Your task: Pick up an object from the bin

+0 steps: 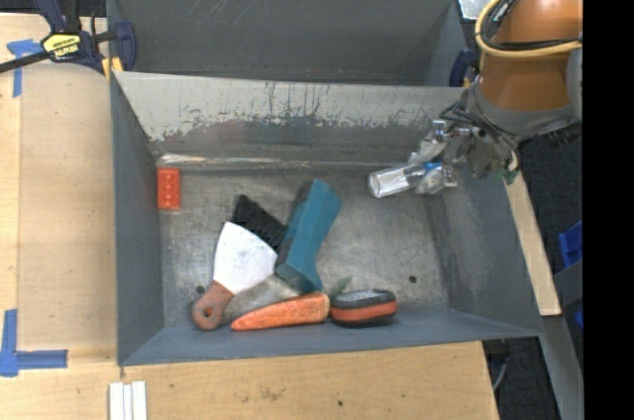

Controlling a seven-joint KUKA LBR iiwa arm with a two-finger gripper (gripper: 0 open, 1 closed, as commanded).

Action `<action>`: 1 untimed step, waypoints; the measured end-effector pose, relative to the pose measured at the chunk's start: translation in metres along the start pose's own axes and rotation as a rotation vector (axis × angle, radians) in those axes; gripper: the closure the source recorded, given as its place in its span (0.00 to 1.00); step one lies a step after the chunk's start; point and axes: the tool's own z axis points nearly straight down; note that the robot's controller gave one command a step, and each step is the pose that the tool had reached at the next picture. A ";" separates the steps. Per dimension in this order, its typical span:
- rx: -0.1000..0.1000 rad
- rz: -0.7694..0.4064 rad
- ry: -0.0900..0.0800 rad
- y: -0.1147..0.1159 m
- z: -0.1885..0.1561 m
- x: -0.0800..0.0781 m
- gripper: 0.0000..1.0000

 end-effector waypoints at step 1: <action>0.002 -0.101 -0.013 0.003 -0.025 -0.004 1.00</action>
Offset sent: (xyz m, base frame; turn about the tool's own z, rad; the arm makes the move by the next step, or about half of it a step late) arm -0.0101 0.0016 0.1171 -0.1460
